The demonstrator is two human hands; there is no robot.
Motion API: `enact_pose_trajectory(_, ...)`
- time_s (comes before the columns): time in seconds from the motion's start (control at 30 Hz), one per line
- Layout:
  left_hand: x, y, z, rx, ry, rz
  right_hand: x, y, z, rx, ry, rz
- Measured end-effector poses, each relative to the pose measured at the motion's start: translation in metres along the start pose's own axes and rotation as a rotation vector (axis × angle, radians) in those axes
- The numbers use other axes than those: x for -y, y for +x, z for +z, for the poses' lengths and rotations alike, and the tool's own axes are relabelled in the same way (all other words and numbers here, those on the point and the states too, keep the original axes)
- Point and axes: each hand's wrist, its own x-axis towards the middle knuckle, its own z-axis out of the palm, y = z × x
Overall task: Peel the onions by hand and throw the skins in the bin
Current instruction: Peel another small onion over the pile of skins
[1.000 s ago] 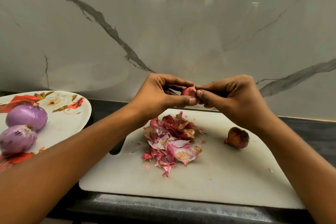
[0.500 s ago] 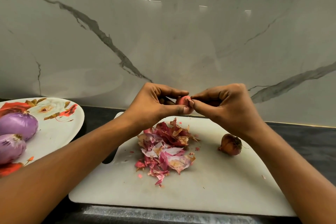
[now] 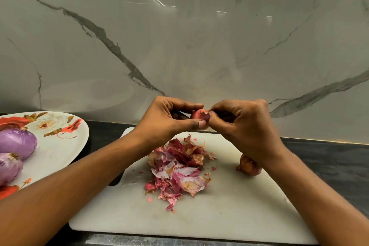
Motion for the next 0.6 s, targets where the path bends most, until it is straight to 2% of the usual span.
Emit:
enact_pose_trajectory(0.4, -0.001, 0.002, -0.003, 0.052, -0.179, -0.08, -0.005, 0.004, -0.002, -0.031, 0.069, 0.066)
enact_pose_trajectory(0.6, -0.002, 0.006, -0.009, 0.013, -0.333, -0.138, -0.015, 0.008, -0.007, -0.061, 0.107, 0.223)
